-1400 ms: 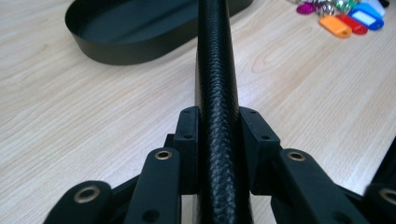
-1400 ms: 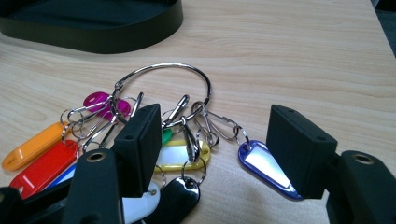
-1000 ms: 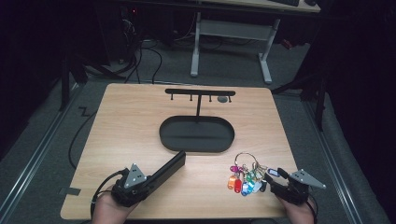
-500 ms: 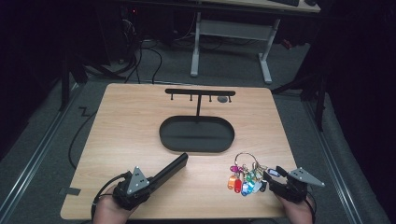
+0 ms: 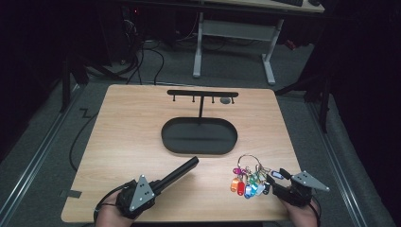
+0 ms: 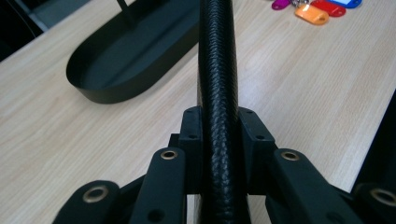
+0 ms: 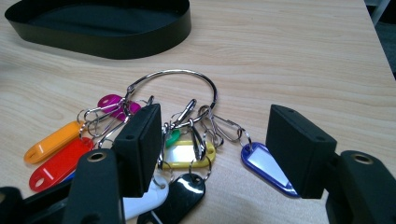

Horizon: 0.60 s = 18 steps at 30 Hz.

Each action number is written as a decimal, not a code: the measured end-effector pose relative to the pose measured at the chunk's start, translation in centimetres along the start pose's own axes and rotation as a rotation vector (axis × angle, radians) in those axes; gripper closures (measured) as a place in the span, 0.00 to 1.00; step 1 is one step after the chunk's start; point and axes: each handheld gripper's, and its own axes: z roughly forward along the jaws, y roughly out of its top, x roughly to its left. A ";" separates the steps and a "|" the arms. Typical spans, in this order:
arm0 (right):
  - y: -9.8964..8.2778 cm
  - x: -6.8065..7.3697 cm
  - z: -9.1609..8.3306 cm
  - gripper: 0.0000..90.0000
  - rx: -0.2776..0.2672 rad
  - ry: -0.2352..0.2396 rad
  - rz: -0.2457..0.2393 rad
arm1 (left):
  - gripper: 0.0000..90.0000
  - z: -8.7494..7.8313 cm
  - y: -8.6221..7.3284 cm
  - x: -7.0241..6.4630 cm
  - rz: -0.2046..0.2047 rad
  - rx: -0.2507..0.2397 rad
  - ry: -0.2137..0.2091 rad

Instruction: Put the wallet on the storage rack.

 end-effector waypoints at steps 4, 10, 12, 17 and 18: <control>-0.2 -0.3 -0.6 0.41 -0.005 -0.016 0.014 | 0.83 0.3 0.4 0.0 0.017 -0.012 -0.005; -0.3 -0.5 -0.9 0.41 -0.013 -0.030 0.030 | 0.83 1.1 1.2 1.1 -0.001 -0.037 -0.005; -0.3 -0.6 -0.8 0.41 -0.011 -0.028 0.023 | 0.83 1.4 1.7 1.4 0.017 -0.034 0.010; -0.5 -0.8 -1.0 0.41 -0.007 -0.026 0.027 | 0.83 2.4 3.3 1.9 0.115 -0.015 0.051; -0.5 -0.8 -1.2 0.41 -0.014 -0.028 0.034 | 0.83 2.9 3.9 2.0 0.153 -0.007 0.066</control>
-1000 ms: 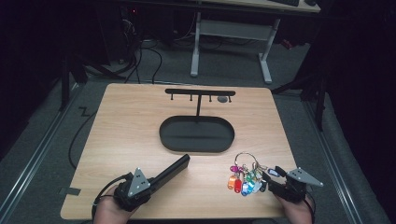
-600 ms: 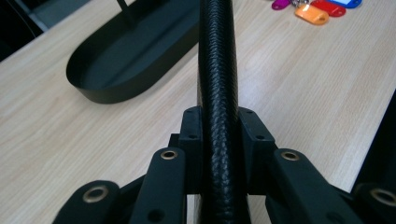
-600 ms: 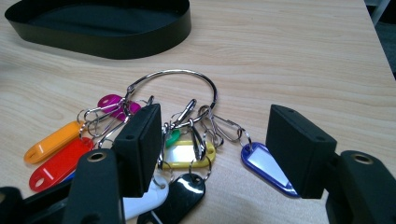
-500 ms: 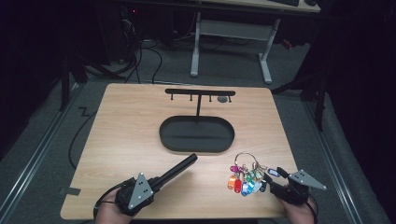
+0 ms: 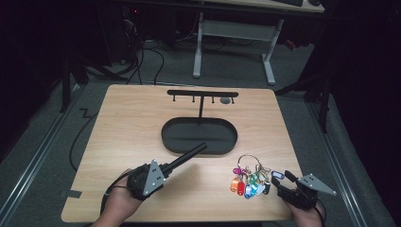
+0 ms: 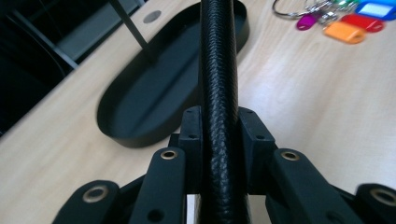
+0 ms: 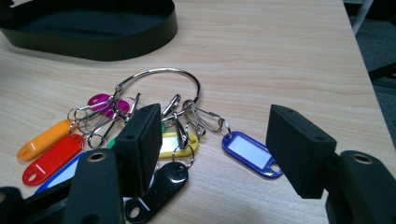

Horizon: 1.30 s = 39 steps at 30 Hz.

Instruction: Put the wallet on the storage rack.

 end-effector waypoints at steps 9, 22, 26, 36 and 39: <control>0.0 -0.1 -0.1 0.41 -0.002 0.005 0.002 | 0.82 2.3 2.0 0.7 0.160 0.008 0.050; -0.1 -0.2 0.0 0.41 0.004 0.003 0.004 | 0.82 7.1 3.4 2.2 0.409 0.058 0.055; -0.2 -0.2 0.1 0.41 0.006 0.002 0.007 | 0.82 8.7 4.1 3.1 0.428 0.057 0.049; -0.3 -0.5 0.0 0.41 0.003 0.003 0.018 | 0.82 11.6 4.8 4.4 0.463 0.070 0.046; -0.3 -0.5 -0.1 0.41 0.000 0.002 0.019 | 0.82 12.5 5.0 4.9 0.456 0.080 0.049</control>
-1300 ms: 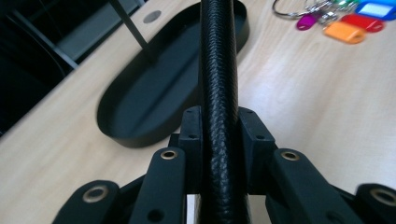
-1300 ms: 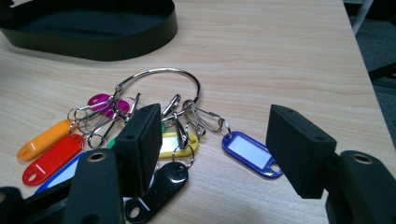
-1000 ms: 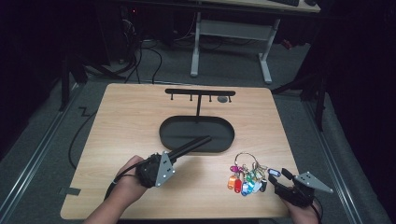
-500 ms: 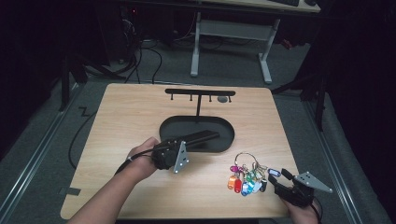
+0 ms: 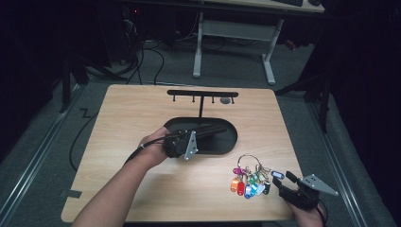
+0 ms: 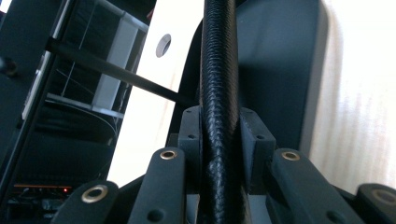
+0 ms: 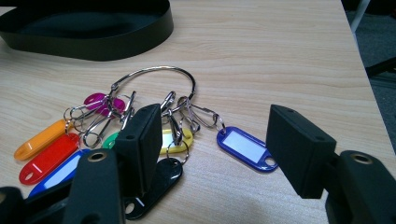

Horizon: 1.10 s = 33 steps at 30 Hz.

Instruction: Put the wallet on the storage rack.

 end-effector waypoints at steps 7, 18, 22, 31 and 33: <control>-0.1 0.0 -0.2 0.41 -0.002 0.001 0.010 | 0.82 1.9 -0.4 1.0 -0.042 -0.033 -0.015; -0.2 -0.1 -0.1 0.41 0.003 0.003 0.016 | 0.81 3.5 -1.8 1.2 -0.038 0.018 -0.038; -0.2 0.0 -0.1 0.41 0.005 0.005 0.015 | 0.81 4.0 -2.2 0.6 0.013 0.093 -0.039; -0.3 0.1 0.1 0.41 0.018 0.013 0.005 | 0.77 4.1 -2.4 0.2 -0.004 0.146 -0.069; -0.3 0.2 0.1 0.41 0.021 0.016 0.007 | 0.73 4.1 -2.5 0.2 -0.023 0.159 -0.078</control>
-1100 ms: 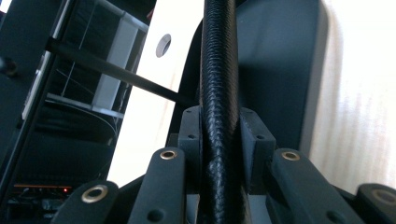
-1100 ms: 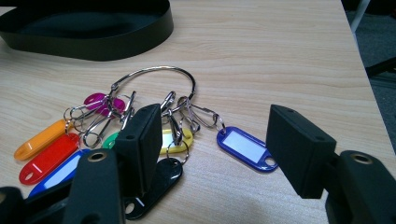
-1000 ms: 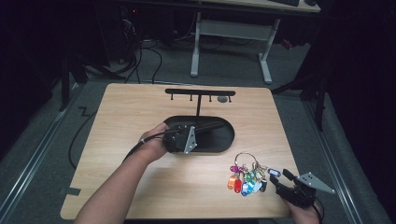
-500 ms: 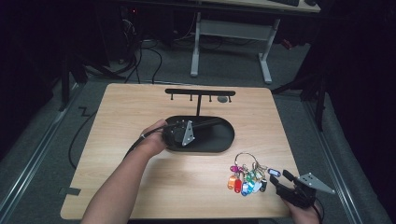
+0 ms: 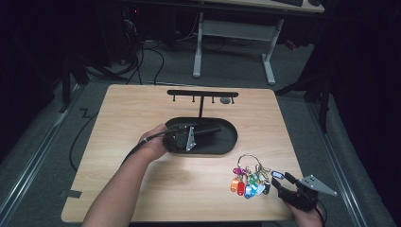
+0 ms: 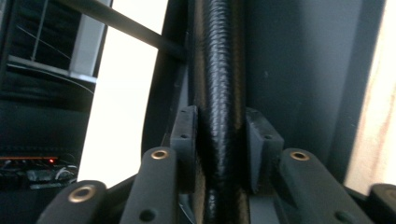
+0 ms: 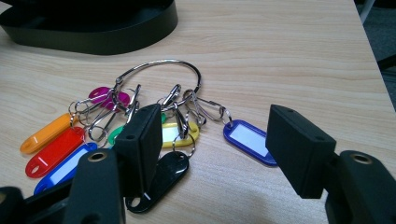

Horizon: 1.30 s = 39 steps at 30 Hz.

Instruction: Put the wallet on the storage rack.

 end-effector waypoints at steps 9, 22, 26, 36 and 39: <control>0.0 0.1 0.1 0.41 0.006 0.000 -0.006 | 0.62 -1.0 -0.7 -0.3 -0.068 -0.033 -0.036; 0.1 0.3 0.3 0.41 0.012 -0.006 -0.015 | 0.64 -4.0 -2.6 -0.1 -0.255 -0.134 -0.037; 0.1 0.4 0.2 0.41 0.011 -0.007 -0.027 | 0.64 -5.0 -3.5 -1.0 -0.319 -0.159 -0.046; 0.2 0.6 0.2 0.41 0.011 -0.009 -0.037 | 0.62 -6.8 -5.9 -5.4 -0.458 -0.196 -0.098; 0.2 0.5 0.2 0.41 0.012 -0.009 -0.033 | 0.62 -7.2 -6.6 -6.8 -0.482 -0.199 -0.111</control>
